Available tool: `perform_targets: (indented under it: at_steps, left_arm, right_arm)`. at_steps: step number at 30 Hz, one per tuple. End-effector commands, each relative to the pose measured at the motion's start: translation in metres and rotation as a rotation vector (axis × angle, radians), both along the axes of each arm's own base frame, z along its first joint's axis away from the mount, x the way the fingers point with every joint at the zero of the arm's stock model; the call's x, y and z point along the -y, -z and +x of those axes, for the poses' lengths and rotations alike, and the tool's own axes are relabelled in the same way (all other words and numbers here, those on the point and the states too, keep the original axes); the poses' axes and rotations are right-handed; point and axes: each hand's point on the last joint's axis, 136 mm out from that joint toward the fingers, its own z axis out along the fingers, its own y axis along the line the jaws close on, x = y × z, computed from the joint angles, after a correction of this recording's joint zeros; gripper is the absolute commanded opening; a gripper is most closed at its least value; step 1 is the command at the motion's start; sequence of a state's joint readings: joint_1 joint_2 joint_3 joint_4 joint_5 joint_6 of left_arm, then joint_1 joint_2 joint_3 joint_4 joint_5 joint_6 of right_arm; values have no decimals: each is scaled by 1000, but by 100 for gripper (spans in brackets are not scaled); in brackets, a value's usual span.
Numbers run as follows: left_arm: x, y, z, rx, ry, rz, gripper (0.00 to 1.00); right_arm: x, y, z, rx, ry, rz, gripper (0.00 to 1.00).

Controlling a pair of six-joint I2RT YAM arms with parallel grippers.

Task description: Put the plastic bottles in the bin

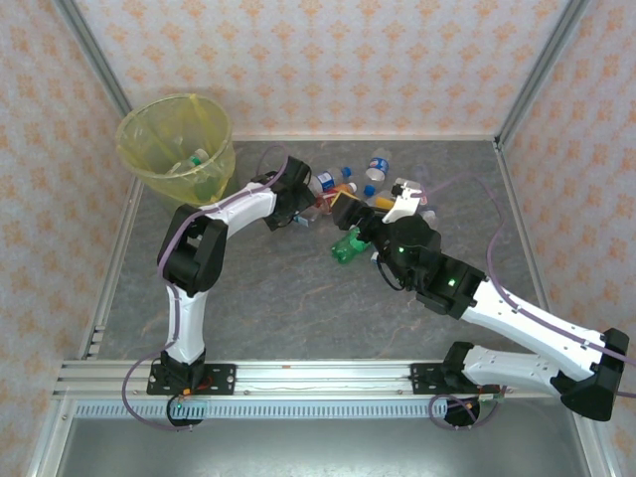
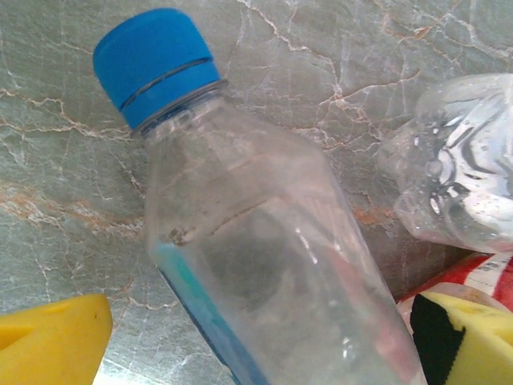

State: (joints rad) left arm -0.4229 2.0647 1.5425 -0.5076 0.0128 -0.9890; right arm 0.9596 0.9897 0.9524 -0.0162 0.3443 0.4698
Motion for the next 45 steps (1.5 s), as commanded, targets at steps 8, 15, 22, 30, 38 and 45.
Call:
perform_targets:
  at_steps: [8,15,22,30,38,45]
  left_arm:
    - [-26,1,-38,-75,116,125,96]
    - [-44,4,-64,-131,211,225,96]
    - [-37,3,-56,-115,304,196,92]
    - [-27,0,-28,-97,371,177,87]
    - [-15,8,-8,-118,440,185,83]
    - [-17,21,-1,-167,464,229,80]
  right_arm:
    - [-6,1,2,1,-7,11,100]
    - [-10,2,2,-6,-23,18,100]
    - [-15,0,1,-13,-44,21,100]
    - [-12,-1,-2,-23,-46,36,100]
    - [-7,-3,-5,-26,-43,47,100]
    - [-3,-5,-7,-23,-41,56,100]
